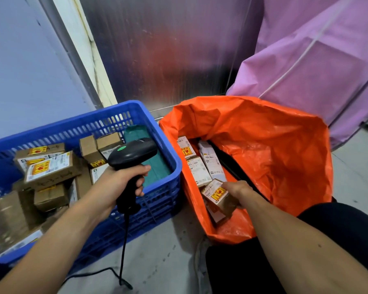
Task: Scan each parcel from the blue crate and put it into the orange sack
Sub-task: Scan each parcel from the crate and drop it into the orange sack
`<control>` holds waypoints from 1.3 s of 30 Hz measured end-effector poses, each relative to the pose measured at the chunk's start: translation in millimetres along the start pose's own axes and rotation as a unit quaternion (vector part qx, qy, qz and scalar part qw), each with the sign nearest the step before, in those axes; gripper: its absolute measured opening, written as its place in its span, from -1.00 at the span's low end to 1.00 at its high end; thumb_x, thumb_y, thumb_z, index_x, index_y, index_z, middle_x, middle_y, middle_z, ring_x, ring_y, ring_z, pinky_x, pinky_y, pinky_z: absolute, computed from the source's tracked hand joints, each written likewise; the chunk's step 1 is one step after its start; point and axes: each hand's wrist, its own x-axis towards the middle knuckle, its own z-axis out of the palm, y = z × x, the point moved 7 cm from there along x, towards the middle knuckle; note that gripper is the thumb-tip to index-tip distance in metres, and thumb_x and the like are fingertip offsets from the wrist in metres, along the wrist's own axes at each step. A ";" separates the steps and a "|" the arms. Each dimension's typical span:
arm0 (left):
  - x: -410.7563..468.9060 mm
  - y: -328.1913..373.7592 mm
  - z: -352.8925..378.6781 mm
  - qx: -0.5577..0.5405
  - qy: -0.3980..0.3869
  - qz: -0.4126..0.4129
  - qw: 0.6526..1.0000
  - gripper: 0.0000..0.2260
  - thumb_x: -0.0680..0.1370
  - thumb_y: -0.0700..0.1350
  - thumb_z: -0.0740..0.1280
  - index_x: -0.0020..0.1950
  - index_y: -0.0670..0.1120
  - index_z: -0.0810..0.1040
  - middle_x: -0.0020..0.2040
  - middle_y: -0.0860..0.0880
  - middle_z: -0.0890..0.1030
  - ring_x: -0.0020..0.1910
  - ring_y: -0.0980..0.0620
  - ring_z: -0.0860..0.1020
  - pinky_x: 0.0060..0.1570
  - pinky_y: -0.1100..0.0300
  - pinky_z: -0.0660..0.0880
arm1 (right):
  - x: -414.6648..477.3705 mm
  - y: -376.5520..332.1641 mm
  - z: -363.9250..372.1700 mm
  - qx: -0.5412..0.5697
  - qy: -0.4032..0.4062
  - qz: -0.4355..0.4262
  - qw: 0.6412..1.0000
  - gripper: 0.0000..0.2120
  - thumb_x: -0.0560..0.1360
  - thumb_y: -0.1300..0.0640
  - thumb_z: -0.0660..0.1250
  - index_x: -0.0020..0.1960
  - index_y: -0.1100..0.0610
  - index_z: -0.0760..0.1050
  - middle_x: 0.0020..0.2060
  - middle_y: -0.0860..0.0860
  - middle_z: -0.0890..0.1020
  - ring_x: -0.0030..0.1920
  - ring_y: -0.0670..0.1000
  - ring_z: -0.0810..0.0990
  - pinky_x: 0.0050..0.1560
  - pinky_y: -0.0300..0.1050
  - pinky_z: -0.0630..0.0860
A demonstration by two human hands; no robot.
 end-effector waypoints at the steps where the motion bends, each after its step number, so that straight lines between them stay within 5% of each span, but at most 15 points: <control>1: 0.3 -3.1 2.7 0.004 -0.003 -0.004 1.000 -0.85 0.57 -0.17 0.47 -0.13 -0.19 0.57 -0.37 -0.12 0.44 -0.45 -0.07 0.41 -0.16 -0.02 0.49 | 0.3 1.4 2.0 0.015 -0.008 0.003 1.000 -0.67 0.51 -0.08 0.47 0.06 0.19 0.63 -0.15 0.11 0.68 -0.14 0.12 0.69 -0.05 -0.01 0.64; 10: 4.5 -13.4 29.2 0.022 -0.026 -0.019 0.999 -0.87 0.54 -0.19 0.50 -0.13 -0.18 0.58 -0.39 -0.11 0.45 -0.48 -0.03 0.42 -0.20 -0.02 0.48 | -24.3 1.7 1.9 0.008 -0.073 -0.003 0.997 -0.68 0.57 0.12 0.43 0.26 0.26 0.55 -0.17 0.13 0.63 -0.33 0.07 0.60 -0.33 -0.05 0.52; 13: 5.3 -18.1 39.1 0.031 -0.032 -0.020 0.999 -0.87 0.53 -0.20 0.49 -0.10 -0.19 0.56 -0.42 -0.08 0.45 -0.50 -0.02 0.41 -0.22 0.02 0.46 | -43.1 8.0 0.8 0.004 -0.101 -0.022 0.995 -0.93 0.66 0.20 0.26 0.02 0.18 0.50 -0.28 0.08 0.50 -0.55 -0.01 0.55 -0.64 -0.19 0.42; 14: 5.9 -18.5 42.2 0.035 -0.034 -0.019 0.999 -0.89 0.56 -0.20 0.46 -0.09 -0.19 0.56 -0.42 -0.08 0.45 -0.50 -0.02 0.41 -0.21 0.02 0.46 | -45.6 7.4 2.4 0.008 -0.114 -0.031 0.993 -0.84 0.68 0.19 0.21 -0.07 0.15 0.45 -0.29 0.06 0.48 -0.59 -0.02 0.53 -0.69 -0.25 0.36; 18: 7.7 -23.4 49.5 0.051 -0.045 -0.023 0.997 -0.90 0.57 -0.18 0.45 -0.10 -0.17 0.59 -0.40 -0.09 0.46 -0.49 -0.03 0.42 -0.21 0.04 0.47 | -39.0 18.0 11.1 -0.009 -0.116 0.021 0.993 -0.79 0.67 0.18 0.15 -0.09 0.22 0.46 -0.28 0.12 0.58 -0.34 0.08 0.57 -0.48 -0.16 0.58; 21: 7.6 -26.2 50.0 0.057 -0.048 -0.031 0.997 -0.88 0.56 -0.16 0.48 -0.15 -0.16 0.63 -0.38 -0.10 0.48 -0.46 -0.04 0.44 -0.19 0.03 0.49 | -32.8 26.4 16.6 -0.045 -0.120 0.019 0.992 -0.72 0.71 0.24 0.11 -0.16 0.26 0.40 -0.32 0.14 0.52 -0.37 0.08 0.50 -0.75 -0.30 0.30; 25: 7.8 -26.9 49.7 0.055 -0.051 -0.037 0.997 -0.86 0.55 -0.14 0.50 -0.20 -0.10 0.66 -0.37 -0.10 0.50 -0.45 -0.04 0.45 -0.18 0.01 0.51 | -29.6 24.8 22.8 -0.039 -0.099 0.004 0.994 -0.78 0.70 0.27 0.12 0.19 0.30 0.51 -0.31 0.15 0.59 -0.38 0.10 0.62 -0.51 -0.11 0.56; 28: 8.7 -28.4 48.0 0.054 -0.048 -0.037 0.997 -0.87 0.55 -0.14 0.50 -0.19 -0.11 0.66 -0.37 -0.10 0.50 -0.44 -0.04 0.46 -0.18 0.01 0.51 | -23.8 29.1 26.4 -0.084 -0.096 0.005 0.992 -0.79 0.72 0.23 0.11 -0.03 0.22 0.45 -0.31 0.11 0.58 -0.38 0.06 0.58 -0.61 -0.19 0.43; 31: 9.5 -28.0 45.0 0.052 -0.045 -0.037 0.997 -0.89 0.55 -0.15 0.50 -0.13 -0.14 0.65 -0.36 -0.10 0.50 -0.42 -0.06 0.46 -0.19 0.03 0.51 | -26.3 23.7 24.0 -0.124 -0.077 -0.005 0.989 -0.89 0.69 0.16 0.20 0.08 0.18 0.46 -0.13 0.10 0.62 -0.28 0.07 0.59 -0.38 -0.06 0.51; 36: 7.2 -24.6 41.6 0.045 -0.042 -0.028 0.998 -0.88 0.55 -0.15 0.50 -0.16 -0.13 0.64 -0.37 -0.10 0.49 -0.43 -0.06 0.45 -0.22 0.05 0.50 | -11.0 10.2 19.2 -0.255 -0.003 -0.051 0.966 -0.62 0.61 -0.04 0.28 0.33 0.14 0.52 0.10 0.13 0.59 -0.23 0.08 0.57 -0.41 -0.13 0.43; 39: 4.4 -20.6 33.6 0.042 -0.034 -0.022 0.998 -0.89 0.56 -0.16 0.48 -0.14 -0.14 0.64 -0.38 -0.09 0.49 -0.44 -0.05 0.45 -0.17 0.02 0.50 | -17.0 -13.9 15.9 -0.271 0.013 -0.088 0.958 -0.60 0.61 -0.04 0.25 0.35 0.15 0.52 0.24 0.16 0.59 0.05 0.17 0.63 -0.12 -0.04 0.59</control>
